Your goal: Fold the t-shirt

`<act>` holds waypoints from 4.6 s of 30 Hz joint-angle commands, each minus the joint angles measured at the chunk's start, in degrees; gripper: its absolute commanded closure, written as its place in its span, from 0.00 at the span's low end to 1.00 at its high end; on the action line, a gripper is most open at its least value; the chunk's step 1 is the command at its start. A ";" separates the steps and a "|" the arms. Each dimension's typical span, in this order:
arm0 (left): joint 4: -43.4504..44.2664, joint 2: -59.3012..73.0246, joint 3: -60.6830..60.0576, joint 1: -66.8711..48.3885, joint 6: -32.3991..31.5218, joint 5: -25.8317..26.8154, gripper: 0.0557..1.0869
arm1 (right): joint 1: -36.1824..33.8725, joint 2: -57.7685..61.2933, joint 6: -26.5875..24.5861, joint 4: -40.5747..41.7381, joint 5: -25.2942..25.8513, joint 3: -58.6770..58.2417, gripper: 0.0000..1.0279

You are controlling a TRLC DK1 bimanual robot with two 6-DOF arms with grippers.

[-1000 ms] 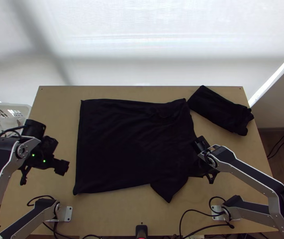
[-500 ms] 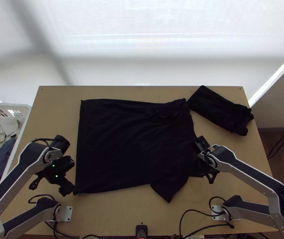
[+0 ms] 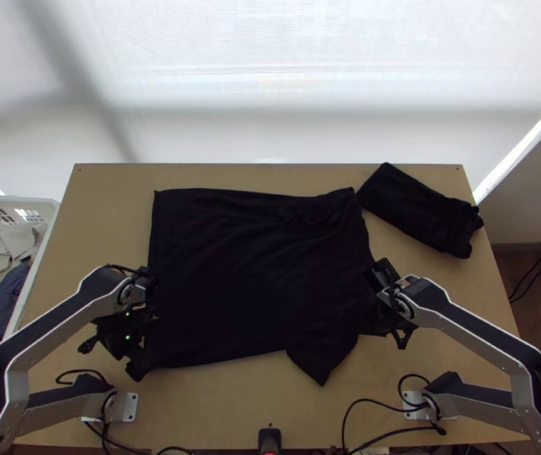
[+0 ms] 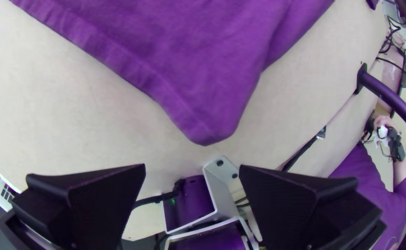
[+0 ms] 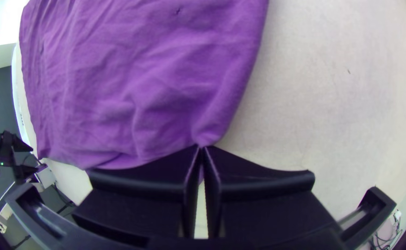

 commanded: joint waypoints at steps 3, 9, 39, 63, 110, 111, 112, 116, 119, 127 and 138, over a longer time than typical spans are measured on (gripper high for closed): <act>2.11 3.78 -0.46 -0.34 -1.38 2.42 0.05 | -0.38 -0.82 0.41 0.75 0.66 -0.07 0.97; 3.70 8.35 0.95 -1.04 -2.96 4.35 0.07 | -0.38 -0.82 0.41 0.83 0.66 -0.07 0.97; 10.20 4.57 12.99 11.97 -1.73 9.80 0.96 | -5.04 -5.92 -5.39 2.77 3.56 4.41 0.97; 25.23 6.77 12.02 13.37 -7.44 7.87 0.29 | -5.83 -7.59 -4.95 4.09 3.83 5.02 0.97; 30.68 5.53 7.27 18.91 -12.98 11.56 0.45 | -3.72 -7.86 -4.07 6.64 4.62 2.83 0.97; 30.94 5.71 7.27 18.65 -13.24 11.47 0.45 | -3.72 -7.94 -4.07 6.72 4.71 2.74 0.97; 30.94 5.80 7.27 18.30 -13.42 11.38 0.45 | -3.72 -7.94 -4.07 6.64 4.62 2.65 0.97; 32.26 6.06 7.27 18.03 -13.68 10.86 0.56 | -3.81 -8.12 -4.16 6.72 4.62 2.56 0.97; 32.79 6.24 7.19 18.12 -13.77 10.77 0.60 | -3.89 -8.21 -4.16 6.64 4.71 2.48 0.97; 33.49 6.33 5.78 18.03 -13.24 10.77 0.74 | -3.89 -8.56 -4.16 6.72 4.71 2.91 0.97; 33.05 2.20 10.88 19.53 -14.82 11.21 0.96 | -6.09 -9.44 -4.25 6.64 5.67 6.34 0.97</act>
